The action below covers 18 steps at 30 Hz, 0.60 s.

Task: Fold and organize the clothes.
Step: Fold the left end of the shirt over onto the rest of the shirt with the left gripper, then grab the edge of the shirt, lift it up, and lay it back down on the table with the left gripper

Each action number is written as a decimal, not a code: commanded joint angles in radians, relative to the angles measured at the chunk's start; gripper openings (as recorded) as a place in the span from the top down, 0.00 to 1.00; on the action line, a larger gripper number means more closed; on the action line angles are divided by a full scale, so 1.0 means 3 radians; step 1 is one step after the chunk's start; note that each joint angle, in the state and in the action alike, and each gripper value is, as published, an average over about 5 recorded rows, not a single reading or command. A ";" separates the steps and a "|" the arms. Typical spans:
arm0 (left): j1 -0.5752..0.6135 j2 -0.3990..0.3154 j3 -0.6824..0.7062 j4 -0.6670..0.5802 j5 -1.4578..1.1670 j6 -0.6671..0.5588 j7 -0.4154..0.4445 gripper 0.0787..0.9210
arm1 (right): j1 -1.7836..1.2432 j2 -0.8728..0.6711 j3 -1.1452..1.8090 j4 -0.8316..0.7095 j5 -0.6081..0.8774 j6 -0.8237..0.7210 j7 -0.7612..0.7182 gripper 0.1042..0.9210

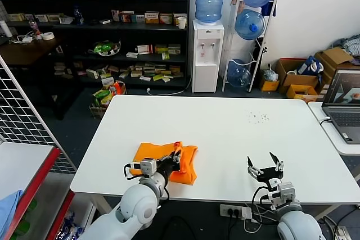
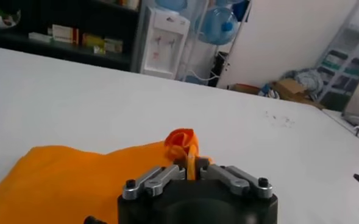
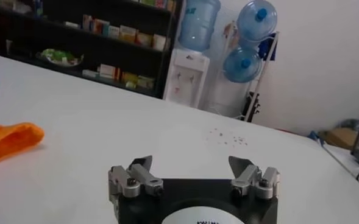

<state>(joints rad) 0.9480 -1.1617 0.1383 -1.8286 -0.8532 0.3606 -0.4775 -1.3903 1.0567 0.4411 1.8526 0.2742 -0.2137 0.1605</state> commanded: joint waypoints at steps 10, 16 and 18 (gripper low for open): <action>0.0116 0.0303 -0.0211 0.0021 -0.0043 -0.0412 0.0167 0.45 | 0.0024 -0.0046 -0.0024 0.0000 0.0010 -0.0013 -0.0033 0.12; 0.0185 0.1095 -0.0472 0.0111 -0.0080 -0.0043 0.0702 0.25 | 0.0058 -0.0053 -0.0024 -0.0071 0.0048 0.0039 -0.0113 0.12; 0.0206 0.1228 -0.0595 0.0166 -0.0135 0.0062 0.0882 0.18 | 0.0071 -0.0052 -0.0034 -0.0105 0.0057 0.0049 -0.0124 0.12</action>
<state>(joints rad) 0.9868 -1.0773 0.0698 -1.8035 -0.8682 0.2867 -0.4086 -1.3737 1.0417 0.4334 1.8400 0.2866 -0.2075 0.1377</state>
